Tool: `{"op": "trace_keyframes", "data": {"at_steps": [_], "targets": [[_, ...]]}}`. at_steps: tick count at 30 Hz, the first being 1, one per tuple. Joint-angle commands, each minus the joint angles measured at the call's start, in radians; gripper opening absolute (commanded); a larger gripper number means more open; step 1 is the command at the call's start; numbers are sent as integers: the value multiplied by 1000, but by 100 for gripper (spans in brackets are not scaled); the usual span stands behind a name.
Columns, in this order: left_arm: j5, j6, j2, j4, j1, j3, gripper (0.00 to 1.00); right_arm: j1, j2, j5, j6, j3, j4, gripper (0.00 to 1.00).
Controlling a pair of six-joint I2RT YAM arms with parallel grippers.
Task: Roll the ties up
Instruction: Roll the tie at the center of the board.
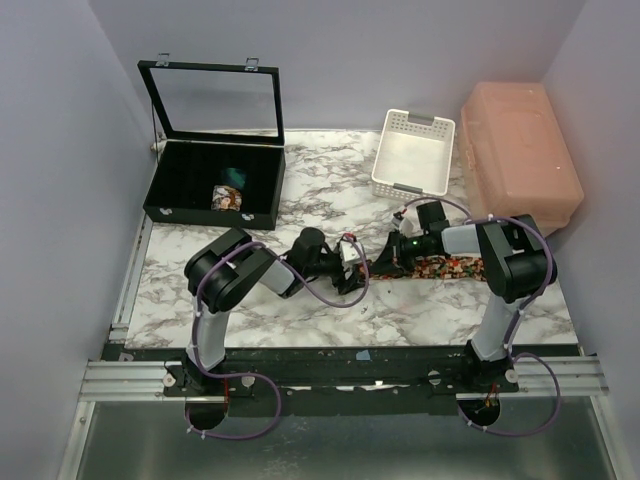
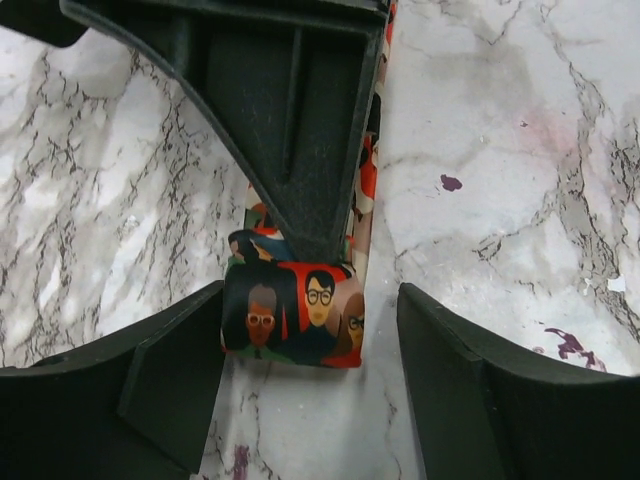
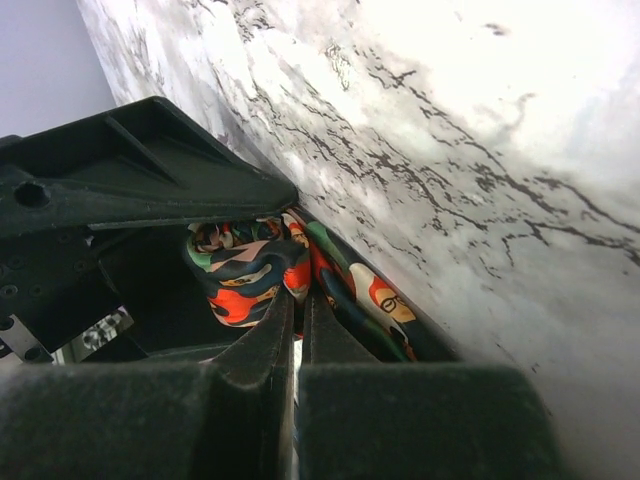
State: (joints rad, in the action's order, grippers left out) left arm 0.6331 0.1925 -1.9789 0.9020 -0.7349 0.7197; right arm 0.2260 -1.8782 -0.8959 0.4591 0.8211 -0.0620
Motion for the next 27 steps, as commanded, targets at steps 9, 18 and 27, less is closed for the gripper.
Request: {"op": "trace_keyframes", "data": {"at_steps": [9, 18, 27], "targets": [[35, 175, -11, -259, -7, 63, 31, 1, 28, 161, -159, -10, -140, 29], [-25, 172, 9, -458, -16, 112, 28, 7, 272, 76, -37, -111, -9, 53], [-22, 240, -7, -524, -29, 142, 28, 36, 172, 101, 68, -66, 141, 51]]}}
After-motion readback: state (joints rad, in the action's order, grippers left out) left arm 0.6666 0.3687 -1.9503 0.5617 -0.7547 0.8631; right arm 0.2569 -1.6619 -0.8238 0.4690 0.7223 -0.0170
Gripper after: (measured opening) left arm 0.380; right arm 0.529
